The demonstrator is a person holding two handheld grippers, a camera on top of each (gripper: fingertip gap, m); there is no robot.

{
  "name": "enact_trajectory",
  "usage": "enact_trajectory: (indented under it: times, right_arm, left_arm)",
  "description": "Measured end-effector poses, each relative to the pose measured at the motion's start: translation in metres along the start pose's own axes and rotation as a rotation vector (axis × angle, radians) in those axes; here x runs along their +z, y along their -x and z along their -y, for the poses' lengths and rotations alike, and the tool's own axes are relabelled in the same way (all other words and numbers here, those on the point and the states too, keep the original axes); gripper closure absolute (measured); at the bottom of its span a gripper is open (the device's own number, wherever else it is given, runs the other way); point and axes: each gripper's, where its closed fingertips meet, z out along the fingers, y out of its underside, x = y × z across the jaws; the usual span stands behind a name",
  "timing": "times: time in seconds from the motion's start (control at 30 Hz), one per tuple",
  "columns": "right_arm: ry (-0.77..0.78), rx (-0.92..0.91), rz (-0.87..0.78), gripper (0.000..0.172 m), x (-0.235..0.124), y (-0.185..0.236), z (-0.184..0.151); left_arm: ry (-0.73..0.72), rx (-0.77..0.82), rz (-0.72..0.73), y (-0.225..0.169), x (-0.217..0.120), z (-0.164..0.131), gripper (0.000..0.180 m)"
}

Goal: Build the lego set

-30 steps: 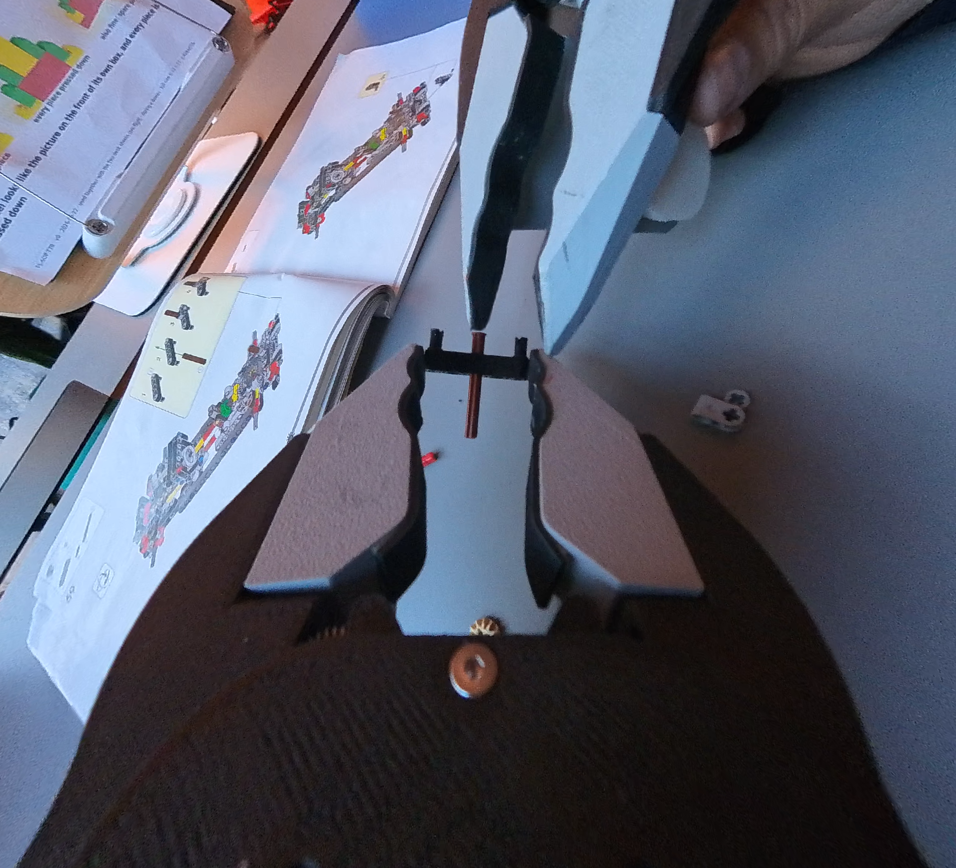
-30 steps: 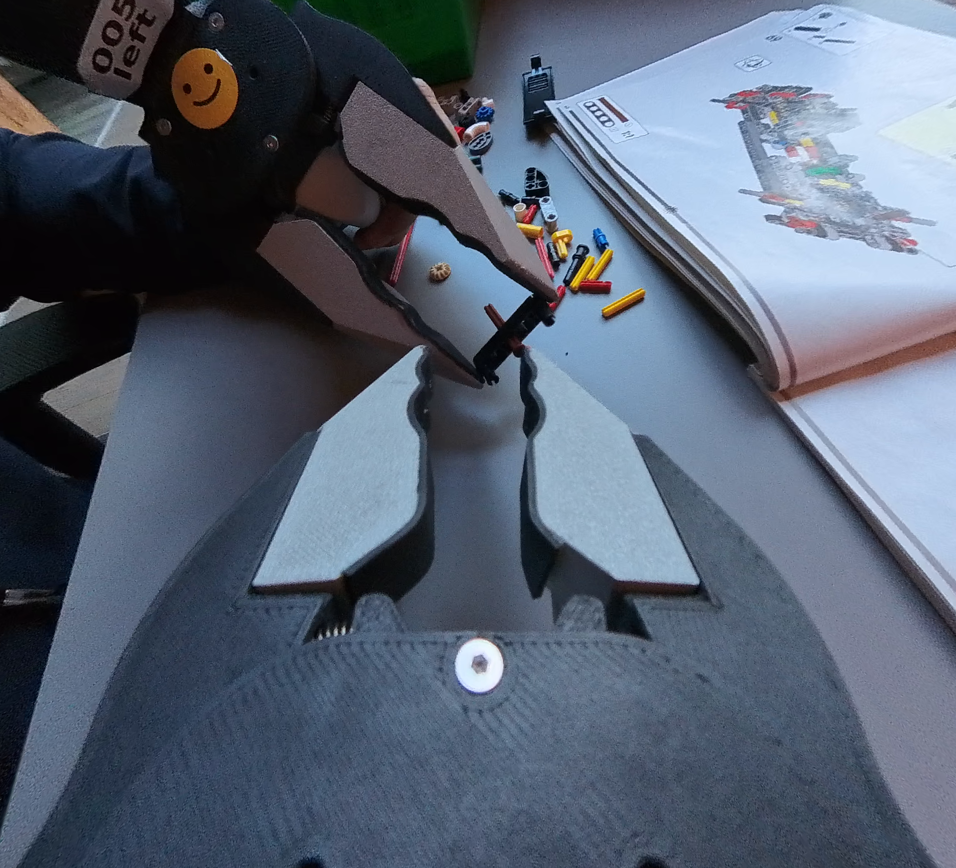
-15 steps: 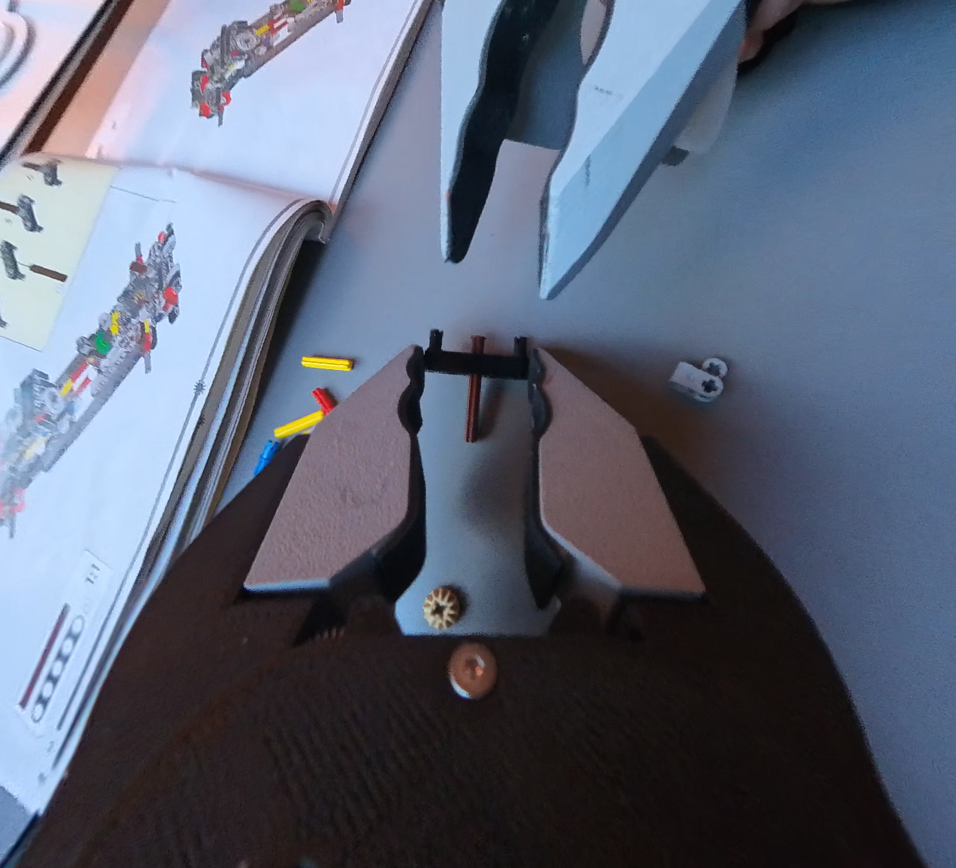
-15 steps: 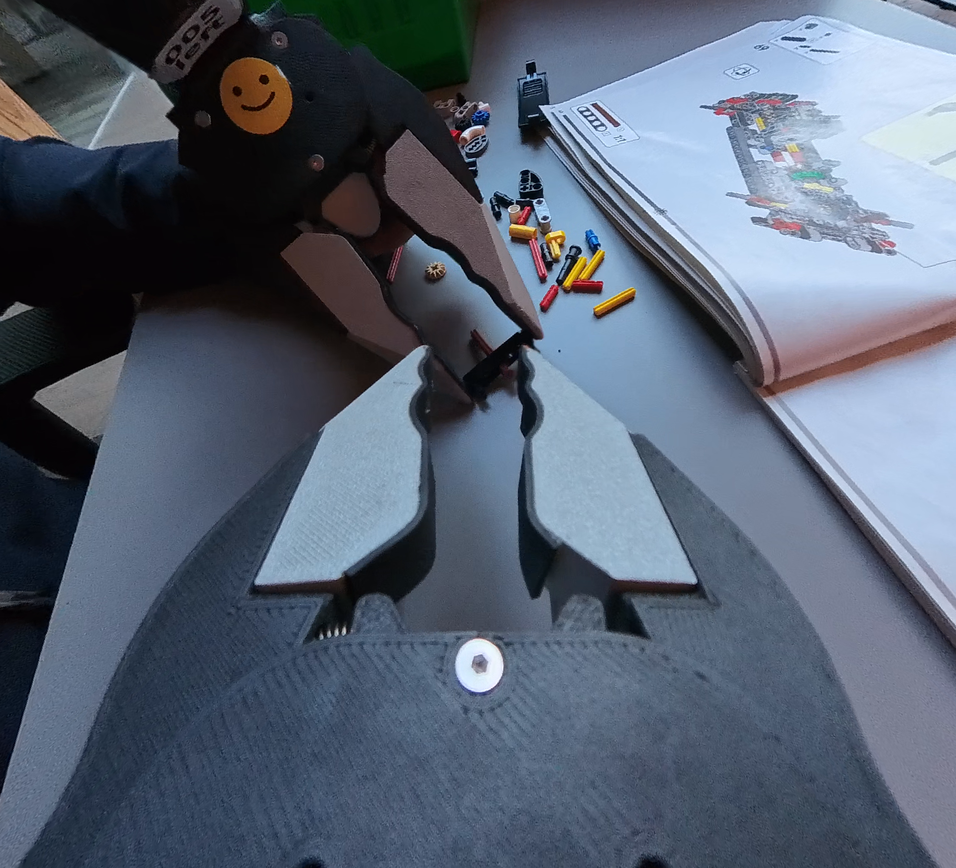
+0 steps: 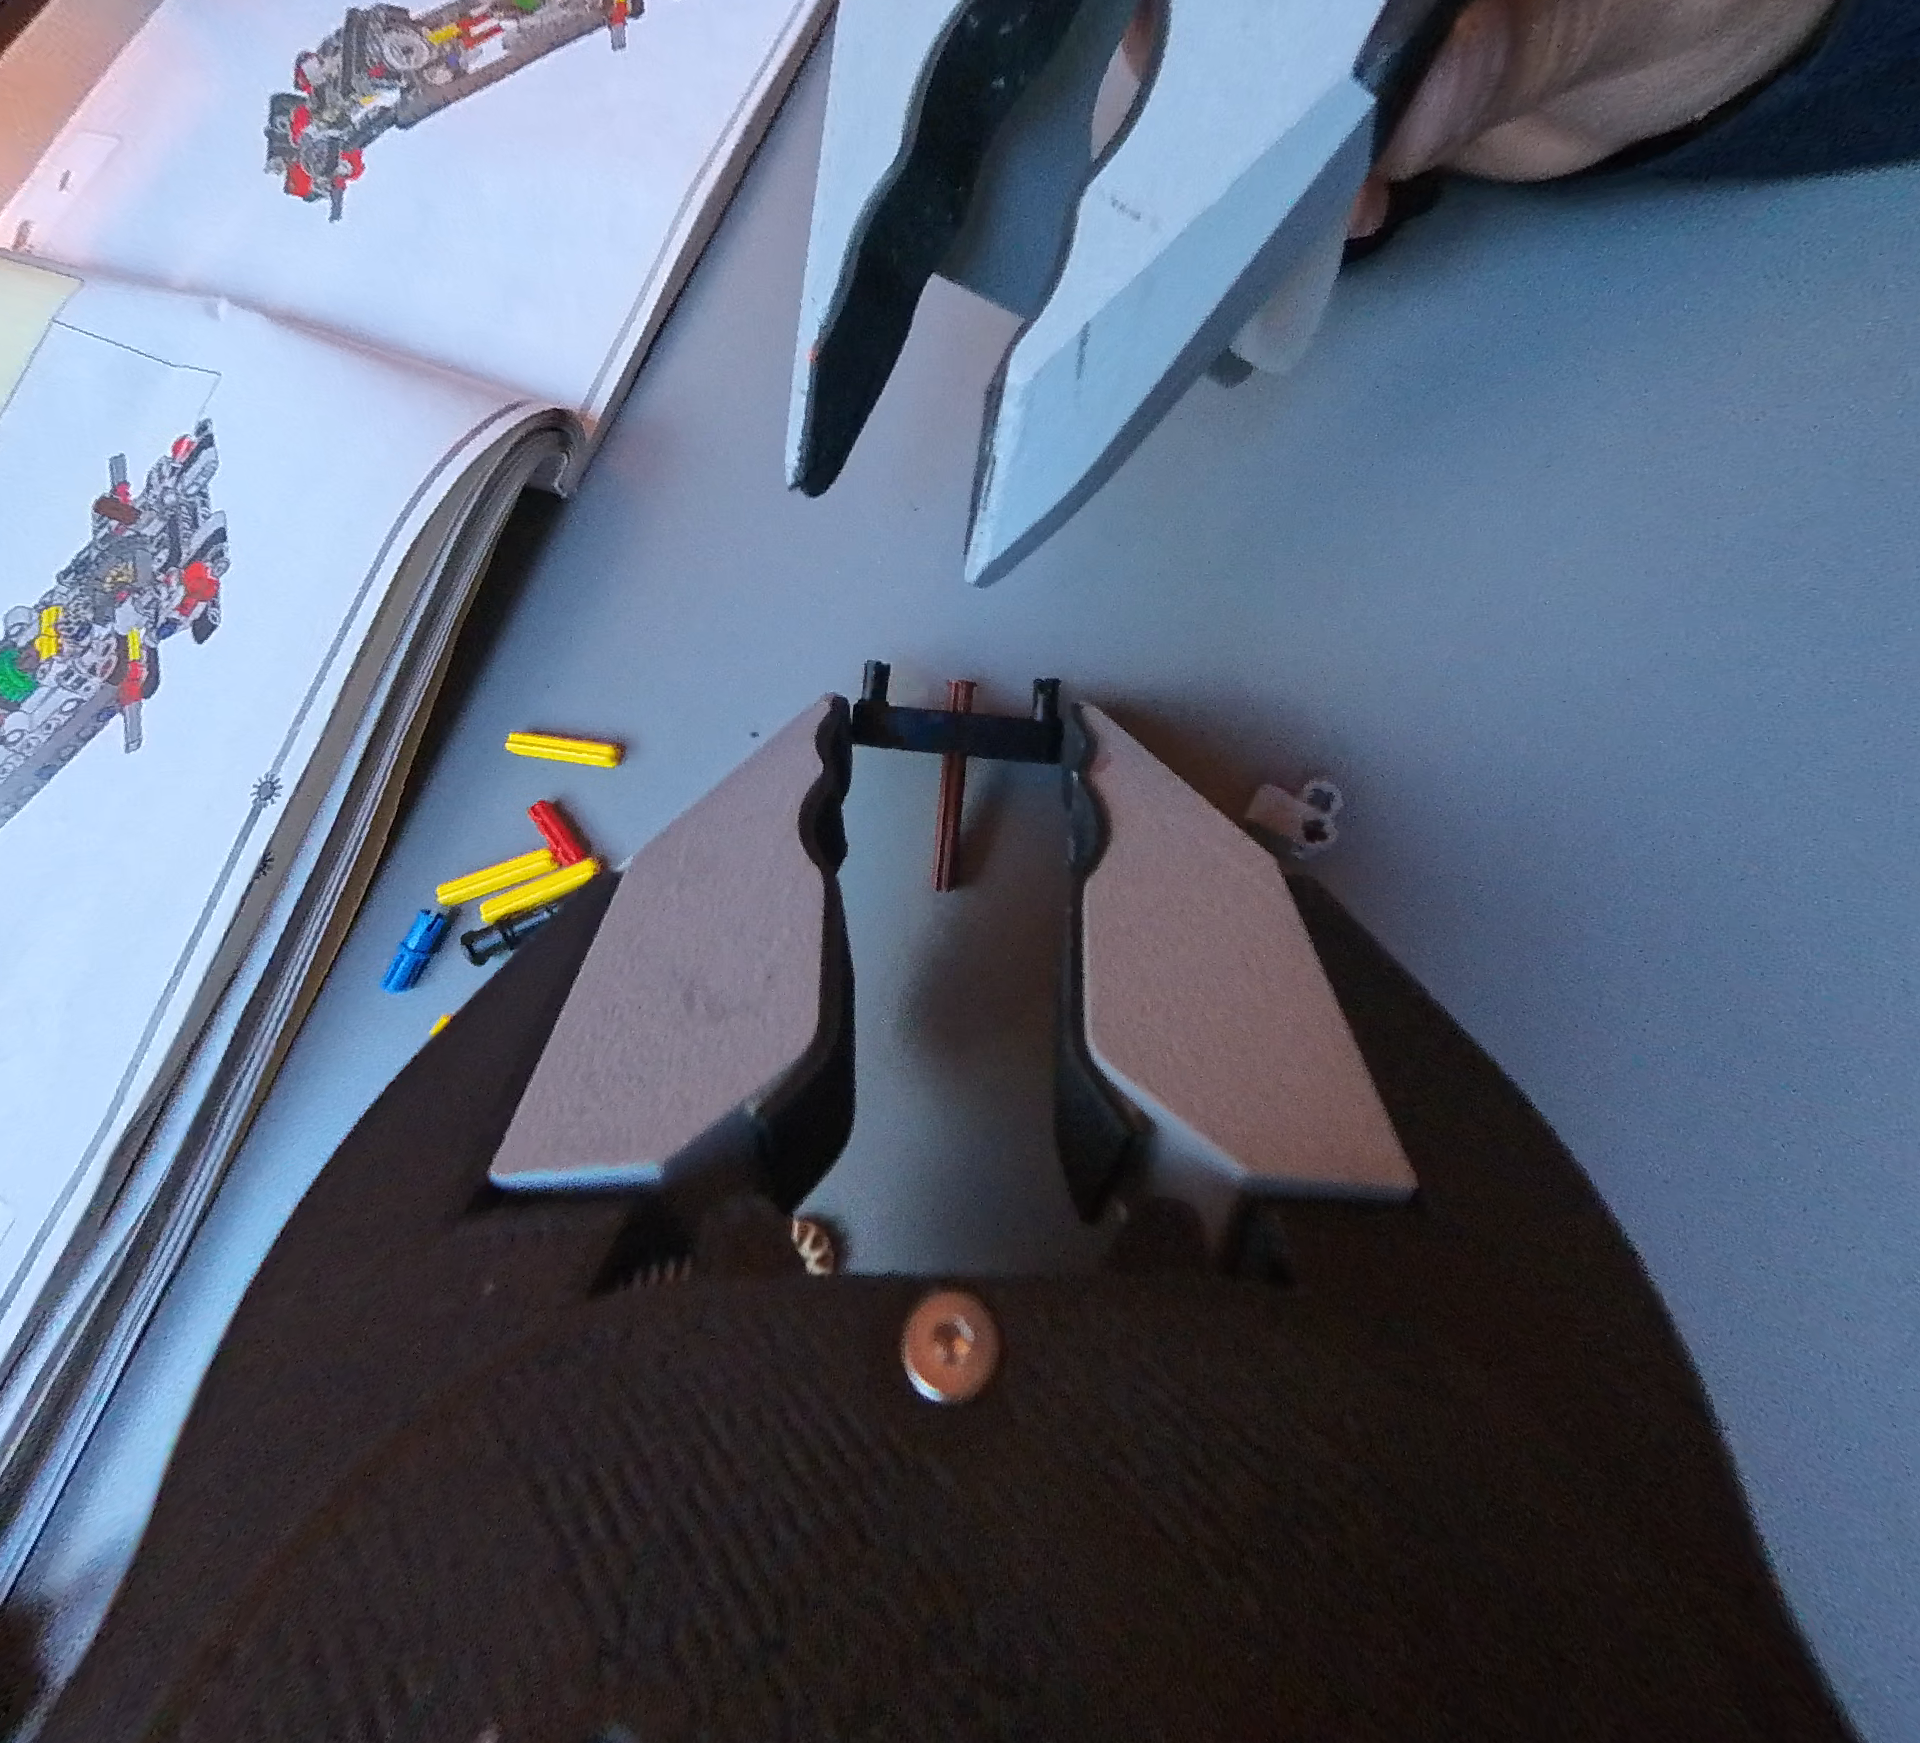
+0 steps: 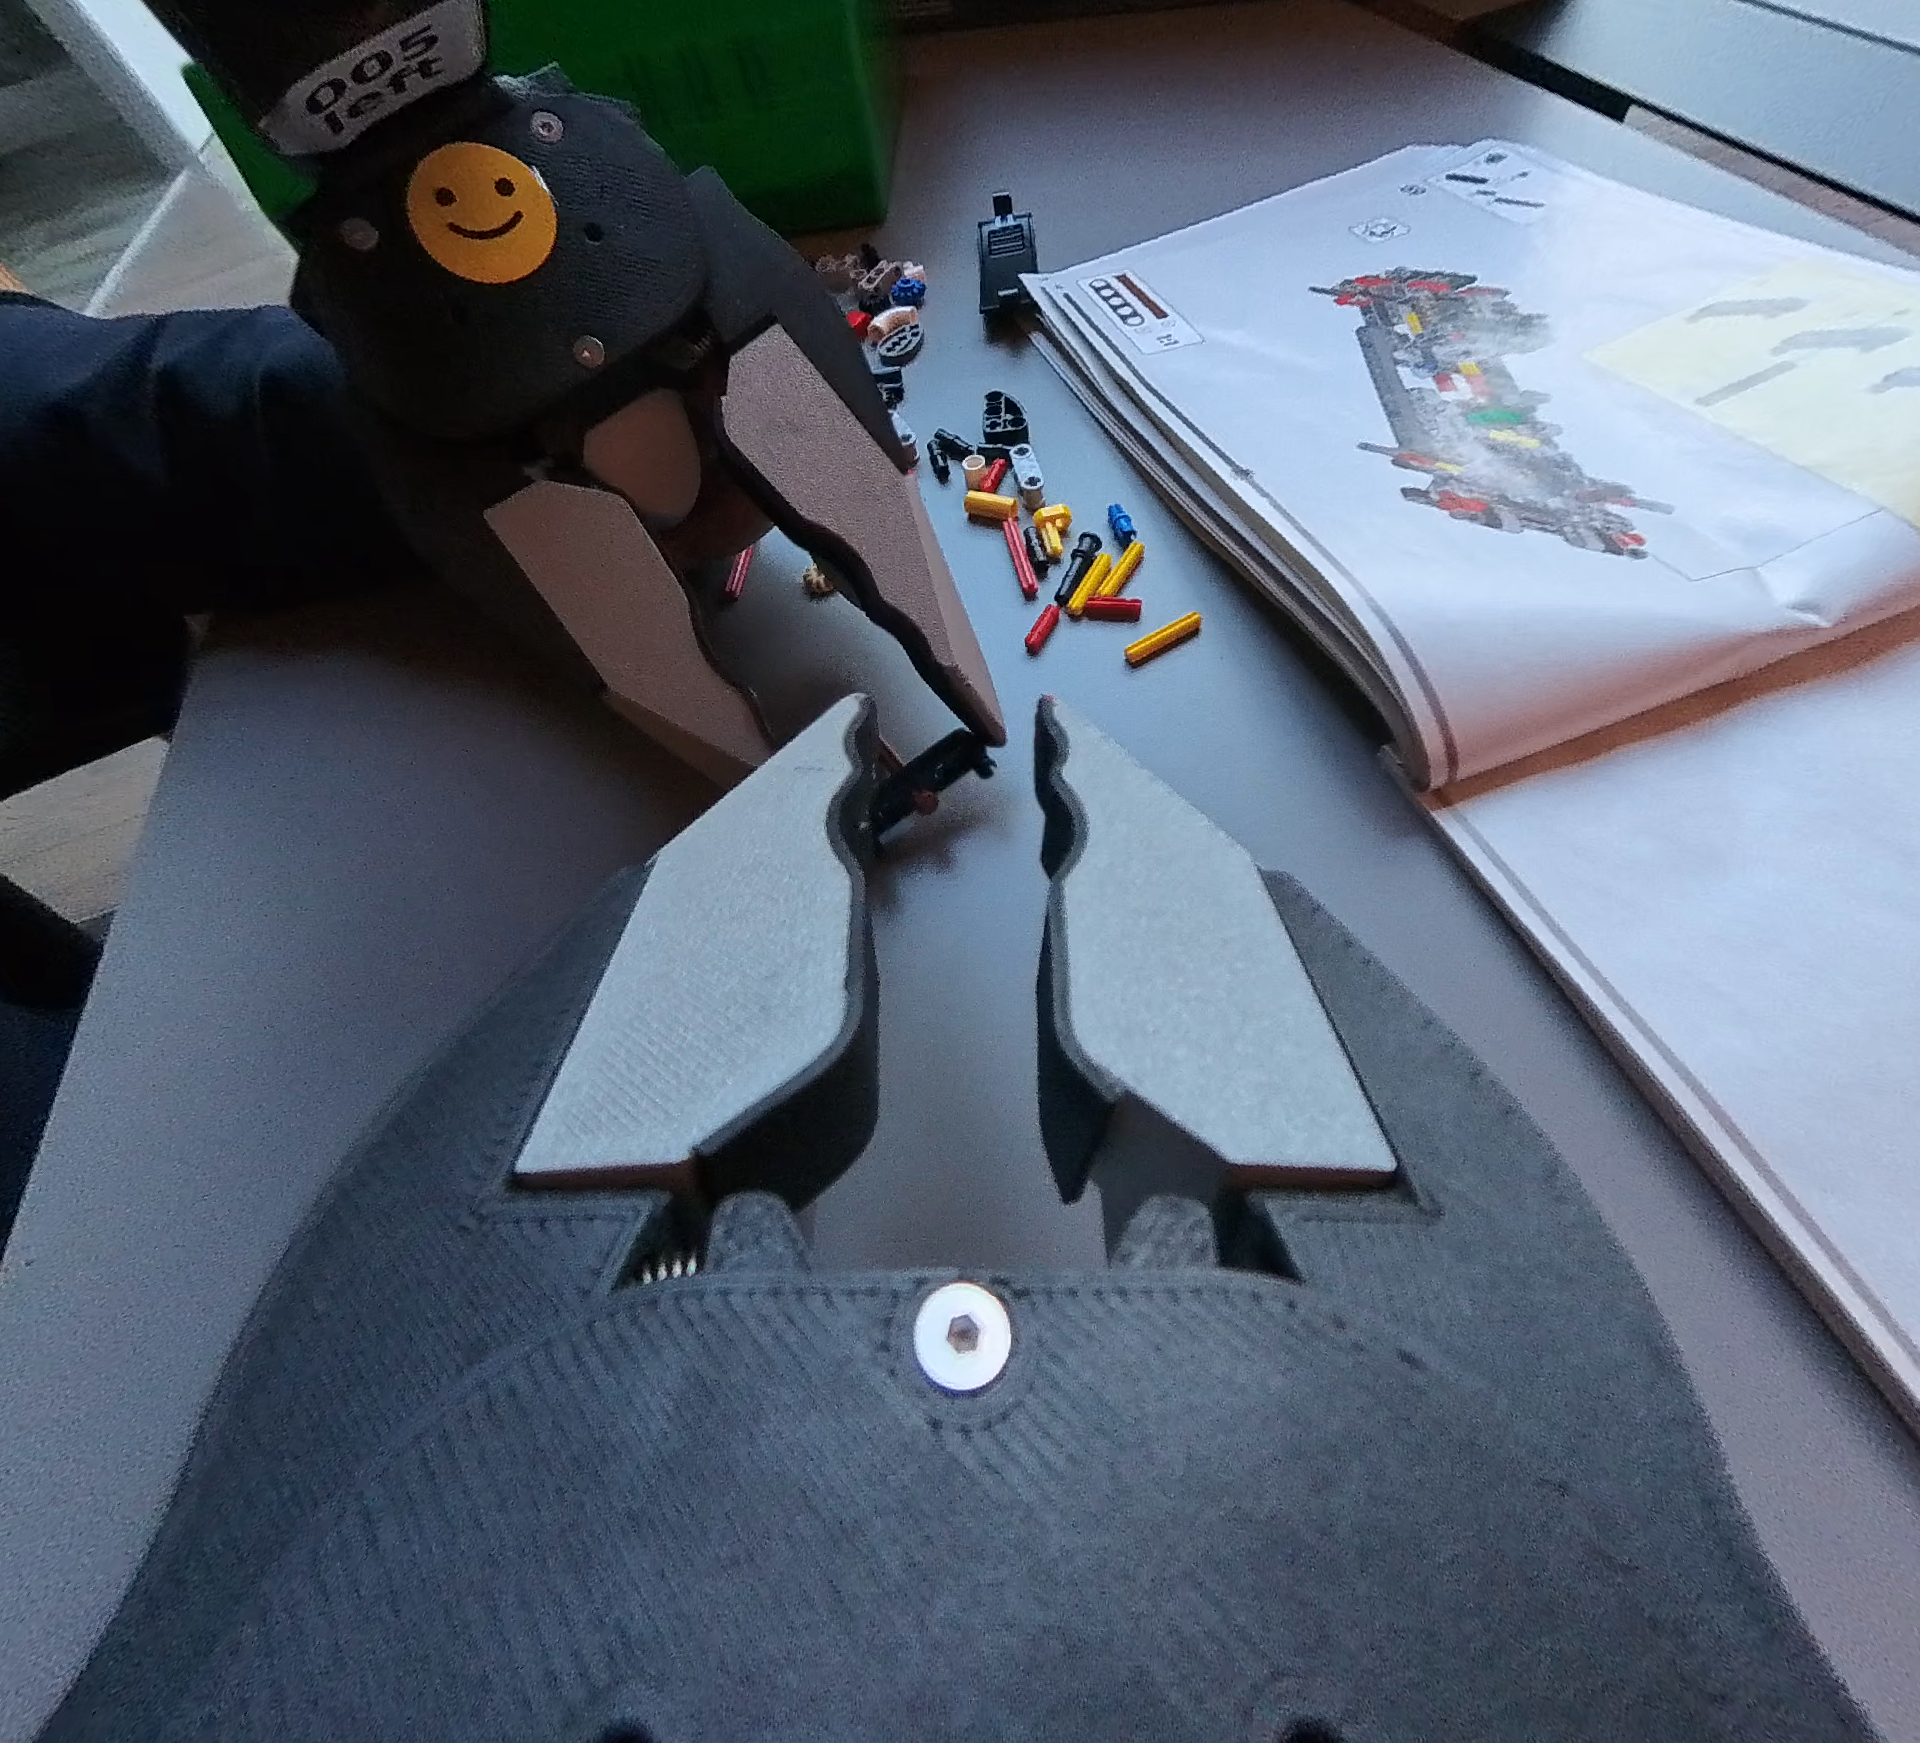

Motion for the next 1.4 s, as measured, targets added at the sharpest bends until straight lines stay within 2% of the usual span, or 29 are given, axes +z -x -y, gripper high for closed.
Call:
enact_trajectory:
  times: [0.17, 0.33, 0.57, 0.67, 0.83, 1.07, 1.4]
  right_arm:
    - [-0.035, -0.056, -0.059, 0.145, -0.006, -0.008, 0.007]
    - [-0.092, -0.094, -0.098, 0.143, -0.016, -0.009, 0.018]
    - [-0.003, -0.200, -0.004, 0.156, -0.012, 0.026, -0.003]
    - [0.092, -0.230, 0.066, 0.152, -0.006, 0.054, -0.026]
    - [0.210, -0.343, 0.005, 0.149, -0.003, 0.069, -0.050]
    - [0.285, -0.344, -0.018, 0.146, 0.008, 0.069, -0.058]
    - [0.288, -0.285, 0.030, 0.151, 0.011, 0.070, -0.057]
  left_arm:
    - [-0.089, -0.052, 0.006, 0.008, -0.012, 0.013, 0.141]
    - [-0.187, -0.086, 0.111, 0.035, -0.035, 0.023, 0.142]
    - [-0.253, -0.119, 0.207, 0.059, -0.056, 0.023, 0.149]
    - [-0.254, -0.103, 0.224, 0.061, -0.061, 0.023, 0.150]
    - [-0.266, -0.088, 0.224, 0.061, -0.068, 0.025, 0.154]
    - [-0.202, -0.089, 0.200, 0.058, -0.061, 0.017, 0.154]
    - [-0.160, -0.077, 0.202, 0.053, -0.057, 0.014, 0.157]
